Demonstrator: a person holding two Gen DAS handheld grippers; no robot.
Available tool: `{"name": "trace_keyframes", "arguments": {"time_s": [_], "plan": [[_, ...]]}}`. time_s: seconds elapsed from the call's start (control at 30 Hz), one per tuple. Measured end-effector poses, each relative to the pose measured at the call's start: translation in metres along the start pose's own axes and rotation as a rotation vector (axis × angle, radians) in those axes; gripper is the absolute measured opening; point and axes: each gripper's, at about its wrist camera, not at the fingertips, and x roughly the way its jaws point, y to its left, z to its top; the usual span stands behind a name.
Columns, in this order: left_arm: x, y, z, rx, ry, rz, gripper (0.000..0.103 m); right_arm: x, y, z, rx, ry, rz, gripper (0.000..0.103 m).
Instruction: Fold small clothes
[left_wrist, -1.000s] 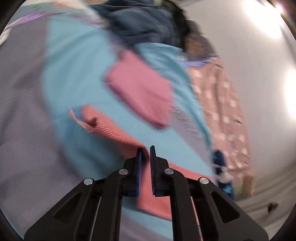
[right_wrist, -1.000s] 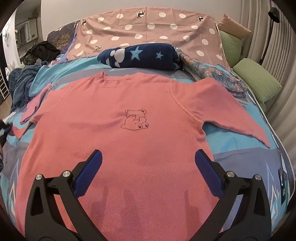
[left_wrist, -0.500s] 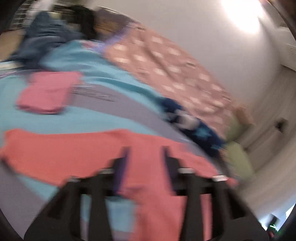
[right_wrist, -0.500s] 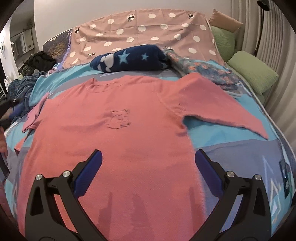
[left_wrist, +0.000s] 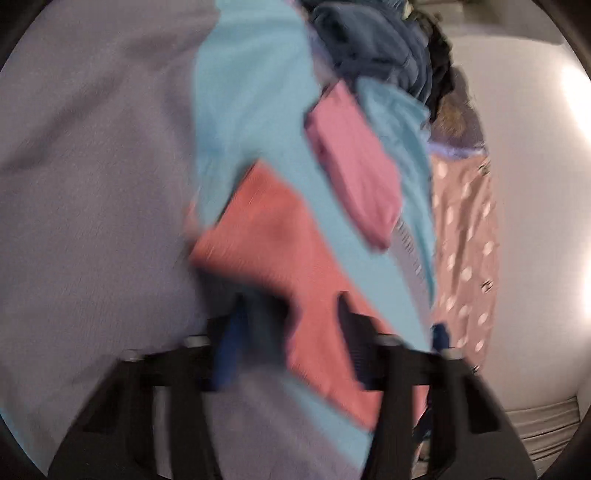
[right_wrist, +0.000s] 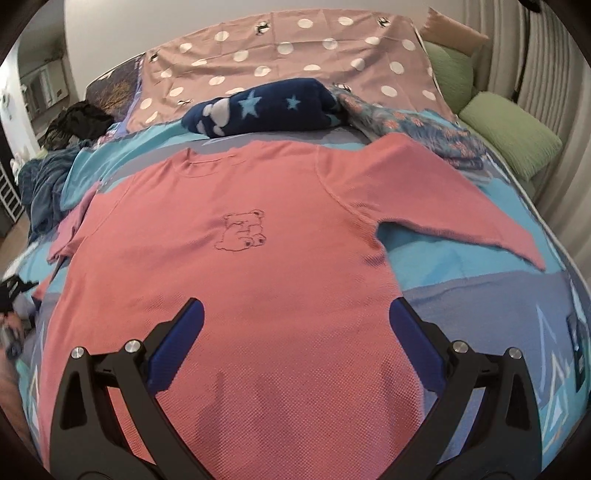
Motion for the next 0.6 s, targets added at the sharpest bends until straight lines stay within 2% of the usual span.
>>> {"name": "trace_keyframes", "arguments": {"time_s": [0.03, 0.1, 0.13, 0.17, 0.23, 0.3, 0.33, 0.4, 0.43, 0.5, 0.6], "plan": [[-0.001, -0.006, 0.004, 0.023, -0.016, -0.012, 0.0, -0.002, 0.002, 0.001, -0.013, -0.008, -0.011, 0.101], [-0.009, -0.034, 0.003, 0.081, -0.06, -0.065, 0.001, -0.003, 0.001, 0.003, -0.021, -0.021, -0.03, 0.101], [-0.016, -0.064, -0.007, 0.177, -0.074, -0.115, 0.001, -0.003, 0.0, 0.004, -0.018, -0.025, -0.036, 0.101], [-0.02, -0.09, -0.021, 0.27, -0.084, -0.133, 0.001, -0.002, -0.002, 0.005, -0.007, -0.023, -0.04, 0.101], [-0.028, -0.146, -0.063, 0.507, -0.083, -0.169, 0.001, 0.003, -0.006, 0.007, 0.027, -0.007, -0.03, 0.101], [-0.029, -0.2, -0.128, 0.758, -0.032, -0.237, 0.001, 0.005, -0.009, 0.01, 0.058, 0.005, -0.002, 0.101], [-0.024, -0.219, -0.163, 0.86, 0.009, -0.268, 0.001, 0.006, -0.009, 0.011, 0.066, 0.007, 0.01, 0.101], [-0.013, -0.237, -0.214, 0.989, 0.08, -0.302, 0.002, 0.005, -0.008, 0.012, 0.068, 0.011, 0.029, 0.101], [-0.004, -0.243, -0.246, 1.063, 0.126, -0.306, 0.002, 0.005, -0.008, 0.013, 0.062, 0.011, 0.033, 0.101], [0.009, -0.24, -0.287, 1.165, 0.177, -0.281, 0.002, 0.004, -0.011, 0.014, 0.051, 0.012, 0.037, 0.101], [0.041, -0.217, -0.338, 1.298, 0.287, -0.159, 0.002, 0.005, -0.021, 0.019, 0.079, 0.033, 0.071, 0.101]]}}
